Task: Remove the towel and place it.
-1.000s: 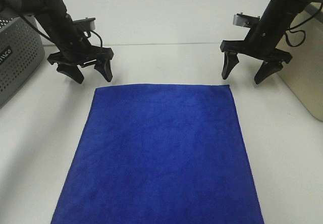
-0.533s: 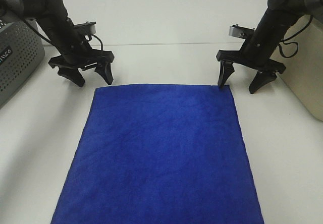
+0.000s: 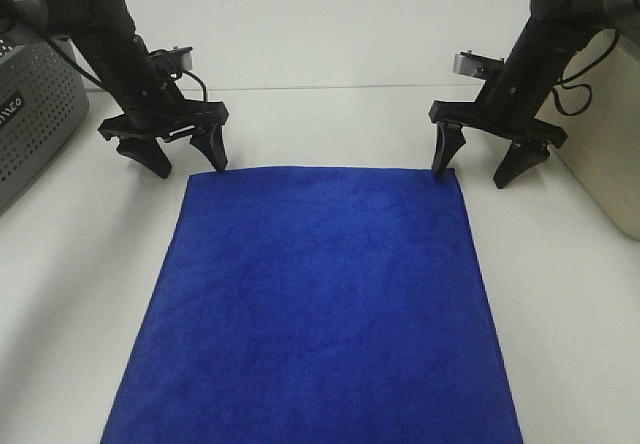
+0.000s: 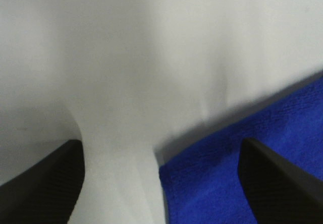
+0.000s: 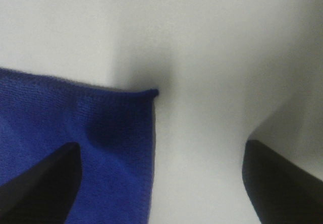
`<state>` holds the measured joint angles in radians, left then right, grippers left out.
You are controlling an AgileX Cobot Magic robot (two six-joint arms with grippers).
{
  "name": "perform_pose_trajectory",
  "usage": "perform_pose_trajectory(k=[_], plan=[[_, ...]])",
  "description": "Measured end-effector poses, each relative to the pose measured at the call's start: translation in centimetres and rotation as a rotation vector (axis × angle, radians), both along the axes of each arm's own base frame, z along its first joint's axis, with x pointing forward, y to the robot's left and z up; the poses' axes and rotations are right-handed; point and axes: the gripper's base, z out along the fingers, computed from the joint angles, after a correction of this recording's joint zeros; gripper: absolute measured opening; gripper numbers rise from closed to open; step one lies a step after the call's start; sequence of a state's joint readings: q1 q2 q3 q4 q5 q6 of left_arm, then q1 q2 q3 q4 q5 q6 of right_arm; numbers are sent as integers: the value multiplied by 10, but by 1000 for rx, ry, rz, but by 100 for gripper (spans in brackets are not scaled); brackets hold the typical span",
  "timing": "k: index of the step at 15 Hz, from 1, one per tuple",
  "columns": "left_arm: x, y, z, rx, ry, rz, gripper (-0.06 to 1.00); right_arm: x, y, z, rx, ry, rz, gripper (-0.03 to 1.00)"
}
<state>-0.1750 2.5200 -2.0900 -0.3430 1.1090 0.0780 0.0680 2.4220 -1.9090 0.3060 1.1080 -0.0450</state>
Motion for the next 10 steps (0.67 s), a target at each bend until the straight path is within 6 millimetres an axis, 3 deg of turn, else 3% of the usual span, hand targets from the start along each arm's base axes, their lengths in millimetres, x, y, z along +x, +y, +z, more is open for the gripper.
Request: perform_pose_trajectory(k=[8,10], plan=[[-4,0,-1,2,37,-27,78,0,0,0,0,-2,3,84],[-6,-10,-3,3,36,-58,77,0,2,1,19,-2,-1,84]])
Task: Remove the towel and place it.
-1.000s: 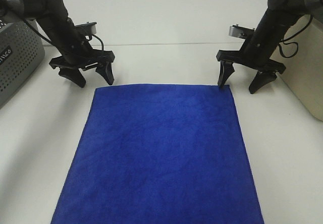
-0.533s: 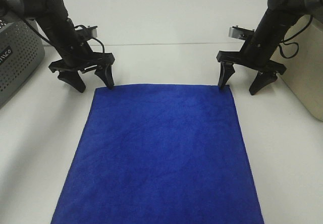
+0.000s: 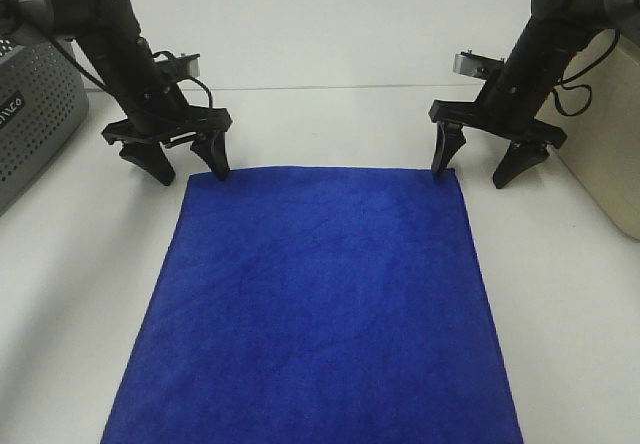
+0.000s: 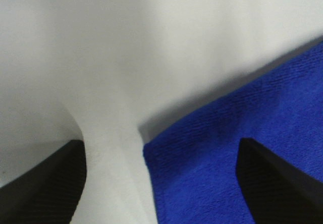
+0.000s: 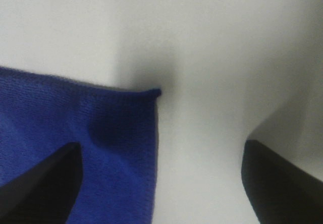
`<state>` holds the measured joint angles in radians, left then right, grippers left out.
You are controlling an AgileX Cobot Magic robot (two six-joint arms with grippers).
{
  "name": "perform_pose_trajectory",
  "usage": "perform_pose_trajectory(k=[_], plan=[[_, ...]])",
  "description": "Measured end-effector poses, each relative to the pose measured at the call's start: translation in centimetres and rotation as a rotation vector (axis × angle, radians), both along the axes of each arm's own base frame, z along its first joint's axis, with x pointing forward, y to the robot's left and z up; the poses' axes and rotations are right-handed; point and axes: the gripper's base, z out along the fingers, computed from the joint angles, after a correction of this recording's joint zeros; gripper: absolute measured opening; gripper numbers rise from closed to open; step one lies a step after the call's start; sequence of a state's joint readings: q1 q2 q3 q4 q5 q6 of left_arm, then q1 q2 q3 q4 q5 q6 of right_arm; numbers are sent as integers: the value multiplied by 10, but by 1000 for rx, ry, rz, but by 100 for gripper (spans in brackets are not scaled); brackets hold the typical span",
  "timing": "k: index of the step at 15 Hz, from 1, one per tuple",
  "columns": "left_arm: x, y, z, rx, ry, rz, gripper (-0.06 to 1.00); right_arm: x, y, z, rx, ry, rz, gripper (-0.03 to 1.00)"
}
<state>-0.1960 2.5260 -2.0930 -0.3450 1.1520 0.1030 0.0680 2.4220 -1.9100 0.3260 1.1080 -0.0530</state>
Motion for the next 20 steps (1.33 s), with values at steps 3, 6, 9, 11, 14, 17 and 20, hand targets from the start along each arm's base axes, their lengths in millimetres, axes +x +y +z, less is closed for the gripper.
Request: perform_pose_trajectory(k=[3,6,9,11,14,17,20], plan=[[-4,-22,-2,-7,-9,-39,76,0,6,0,58,-1,4,81],[-8,-48,-2,-31,-51,-66,76,-2,32,-3,50,-25,73,75],[-8,-57,-3,-51,-66,-66,69,-3,45,-5,18,-53,115,64],[-8,-57,-5,-51,-67,-64,57,-2,44,-6,6,-64,116,47],[-8,-57,-8,-50,-63,-71,34,0,43,-7,0,-75,116,14],[-7,-57,-10,-48,-71,-70,9,0,43,-7,1,-83,143,2],[-6,-58,-8,-37,-87,-86,2,0,43,-7,0,-85,148,2]])
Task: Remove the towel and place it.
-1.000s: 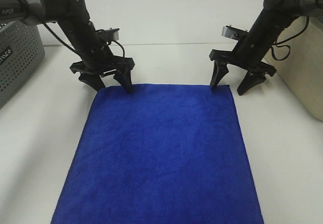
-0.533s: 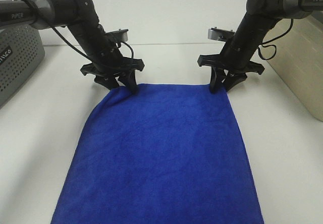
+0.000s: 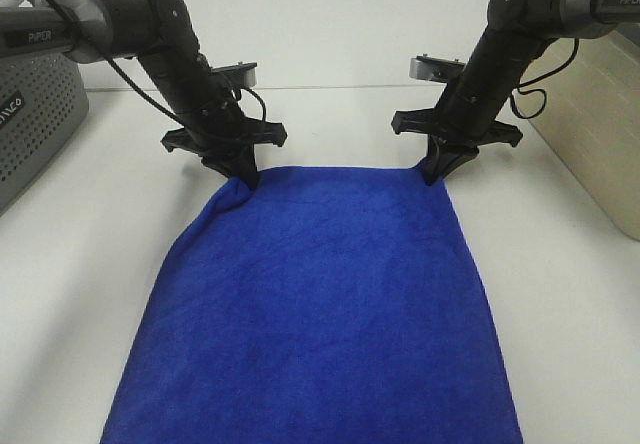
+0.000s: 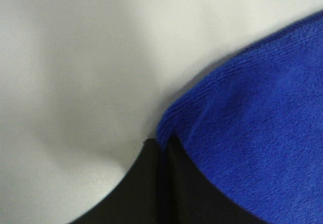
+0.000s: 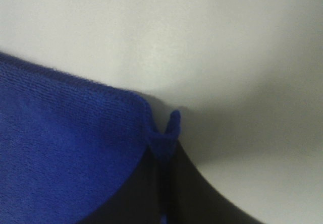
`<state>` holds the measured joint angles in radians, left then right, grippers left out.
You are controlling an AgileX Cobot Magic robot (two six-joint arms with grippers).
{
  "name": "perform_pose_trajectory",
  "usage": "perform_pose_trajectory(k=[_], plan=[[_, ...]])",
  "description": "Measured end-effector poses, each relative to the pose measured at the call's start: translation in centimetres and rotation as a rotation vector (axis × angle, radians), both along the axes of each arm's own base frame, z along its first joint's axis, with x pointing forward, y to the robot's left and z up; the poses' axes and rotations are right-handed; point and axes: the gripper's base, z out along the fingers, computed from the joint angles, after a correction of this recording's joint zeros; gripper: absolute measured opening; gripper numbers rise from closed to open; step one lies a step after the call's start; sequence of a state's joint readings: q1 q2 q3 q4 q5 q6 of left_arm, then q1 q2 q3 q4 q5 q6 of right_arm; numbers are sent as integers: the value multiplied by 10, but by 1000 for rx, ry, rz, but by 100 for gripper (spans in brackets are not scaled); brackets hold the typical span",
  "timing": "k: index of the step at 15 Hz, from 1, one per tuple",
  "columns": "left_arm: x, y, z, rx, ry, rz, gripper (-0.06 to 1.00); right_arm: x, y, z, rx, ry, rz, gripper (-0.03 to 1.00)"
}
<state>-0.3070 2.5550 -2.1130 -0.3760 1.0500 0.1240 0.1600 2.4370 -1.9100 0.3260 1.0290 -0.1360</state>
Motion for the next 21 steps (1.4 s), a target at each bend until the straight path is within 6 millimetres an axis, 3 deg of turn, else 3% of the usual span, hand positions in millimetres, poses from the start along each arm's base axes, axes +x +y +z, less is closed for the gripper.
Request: perform_pose_trajectory(k=[4,11,21], plan=[[10,2,12,70,-56,-49,2,1,-1,8,-12,-29,20,2],[33,9,57,172,-285,-71,1,29,3,66,11,-320,75,2],[67,9,81,184,-730,-24,1,56,2,81,-13,-654,70,2]])
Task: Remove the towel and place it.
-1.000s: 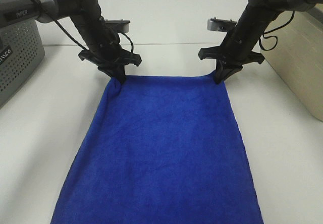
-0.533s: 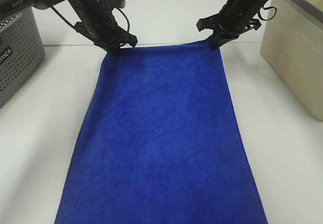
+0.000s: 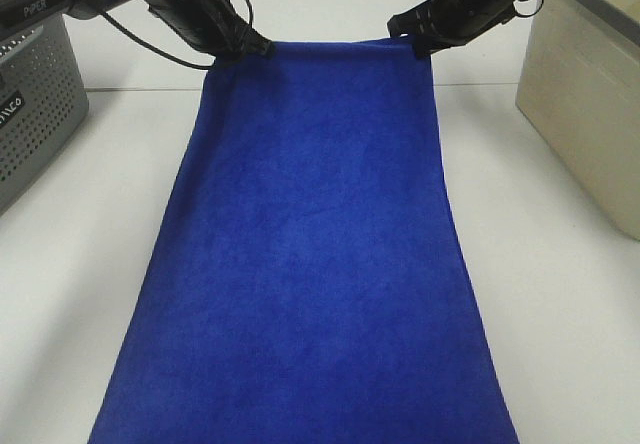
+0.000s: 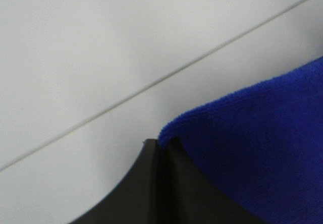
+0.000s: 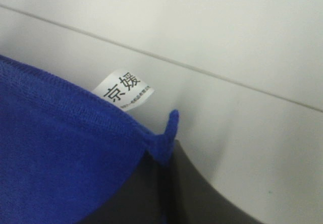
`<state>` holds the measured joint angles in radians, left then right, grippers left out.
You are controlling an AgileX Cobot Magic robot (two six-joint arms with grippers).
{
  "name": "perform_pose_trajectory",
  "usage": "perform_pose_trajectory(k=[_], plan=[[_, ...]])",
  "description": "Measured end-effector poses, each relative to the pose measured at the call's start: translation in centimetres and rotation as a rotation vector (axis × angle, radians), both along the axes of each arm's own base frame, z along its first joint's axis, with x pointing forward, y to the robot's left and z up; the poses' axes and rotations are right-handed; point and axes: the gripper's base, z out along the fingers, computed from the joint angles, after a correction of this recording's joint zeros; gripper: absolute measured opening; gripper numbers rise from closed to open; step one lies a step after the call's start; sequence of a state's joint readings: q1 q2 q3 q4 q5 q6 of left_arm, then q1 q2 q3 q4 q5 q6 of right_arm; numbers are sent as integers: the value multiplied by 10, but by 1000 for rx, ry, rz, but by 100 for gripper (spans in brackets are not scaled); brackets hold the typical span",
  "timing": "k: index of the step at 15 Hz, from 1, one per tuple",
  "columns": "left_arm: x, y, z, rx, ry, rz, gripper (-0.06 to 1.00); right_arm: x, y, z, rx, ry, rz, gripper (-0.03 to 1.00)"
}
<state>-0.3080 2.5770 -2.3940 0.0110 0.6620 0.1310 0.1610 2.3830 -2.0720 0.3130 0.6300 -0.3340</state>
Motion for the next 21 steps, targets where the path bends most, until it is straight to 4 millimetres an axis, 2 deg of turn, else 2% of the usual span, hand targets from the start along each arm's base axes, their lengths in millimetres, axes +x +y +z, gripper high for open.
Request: perform_pose_trajectory(k=[3,12,14,16,17,18,21], plan=[[7,-1,8,14,-127,-26,1,8,-1,6,6,-100,-27,2],[13,-1,6,34,-218,-40,1,15,-2,5,-18,-192,-21,2],[15,-2,-2,36,-224,-43,1,16,-2,-5,-23,-183,-20,2],[18,-3,-19,39,-221,-46,1,20,-2,-17,-27,-188,-29,2],[18,-3,-19,39,-221,-46,1,20,-2,-17,-27,-188,-29,2],[19,-4,-32,39,-219,-48,1,22,-2,-27,-29,-184,-33,2],[21,-4,-46,40,-221,-51,1,24,-3,-44,-34,-173,-39,2]])
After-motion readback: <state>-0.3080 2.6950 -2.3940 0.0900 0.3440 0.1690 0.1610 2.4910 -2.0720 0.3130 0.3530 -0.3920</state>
